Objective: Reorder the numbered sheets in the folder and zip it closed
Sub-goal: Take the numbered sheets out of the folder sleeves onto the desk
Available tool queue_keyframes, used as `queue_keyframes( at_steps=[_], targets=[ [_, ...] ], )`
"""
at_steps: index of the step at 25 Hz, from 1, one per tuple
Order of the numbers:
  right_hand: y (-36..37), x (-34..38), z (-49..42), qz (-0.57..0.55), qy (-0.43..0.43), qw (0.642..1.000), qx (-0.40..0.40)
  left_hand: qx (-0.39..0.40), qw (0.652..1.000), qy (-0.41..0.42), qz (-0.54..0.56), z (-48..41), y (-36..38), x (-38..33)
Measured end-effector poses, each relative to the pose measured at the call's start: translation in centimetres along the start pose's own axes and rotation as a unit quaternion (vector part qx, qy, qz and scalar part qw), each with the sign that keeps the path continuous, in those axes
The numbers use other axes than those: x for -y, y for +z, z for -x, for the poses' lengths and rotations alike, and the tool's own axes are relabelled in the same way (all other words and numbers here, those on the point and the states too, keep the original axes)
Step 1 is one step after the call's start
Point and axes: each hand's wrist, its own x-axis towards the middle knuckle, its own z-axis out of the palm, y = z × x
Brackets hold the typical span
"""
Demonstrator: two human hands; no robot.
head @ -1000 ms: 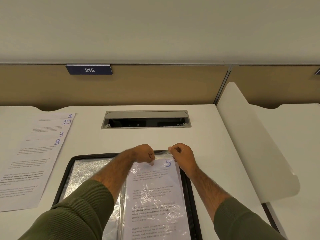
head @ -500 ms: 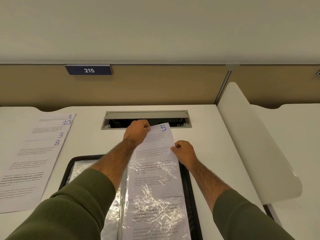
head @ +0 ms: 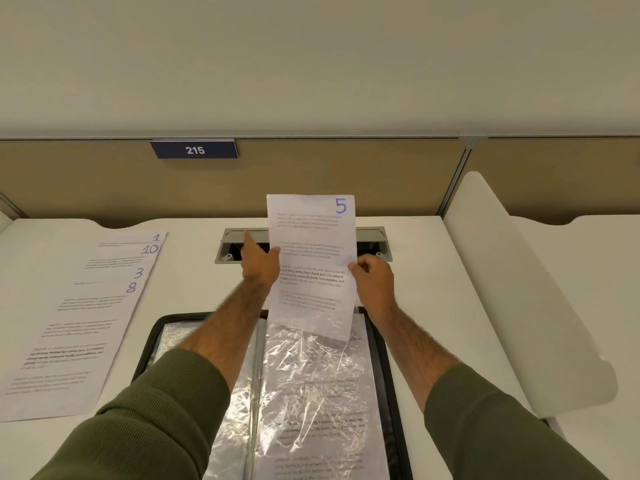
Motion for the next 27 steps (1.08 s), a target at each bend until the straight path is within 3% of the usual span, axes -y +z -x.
queue_keyframes(
  at_steps=[2, 6, 11, 14, 22, 27],
  targets=[
    [0.2, 1.5, -0.4, -0.017, -0.016, 1.0, -0.012, 0.053, 0.996, -0.043, 0.051, 0.5, -0.9, 0.7],
    [0.0, 4.1, -0.4, -0.027, -0.062, 0.997, -0.032, 0.11, 0.993, 0.015, 0.045, 0.4, -2.8, 0.7],
    [0.5, 6.3, 1.2, -0.031, -0.114, 0.993, -0.026, 0.036, 0.997, 0.058, 0.048, 0.8, -5.8, 1.1],
    [1.9, 7.6, 2.3, -0.033, -0.111, 0.993, -0.013, 0.017, 0.994, 0.037, 0.097, 2.1, -9.1, 1.4],
    [16.0, 9.3, 10.3, -0.023, -0.023, 0.993, 0.115, -0.026, 0.999, -0.014, 0.036, 2.5, -25.9, 10.7],
    [27.7, 9.1, 15.5, 0.021, 0.048, 0.991, 0.122, -0.07, 0.996, -0.051, 0.022, 1.6, -35.2, 18.7]
  ],
)
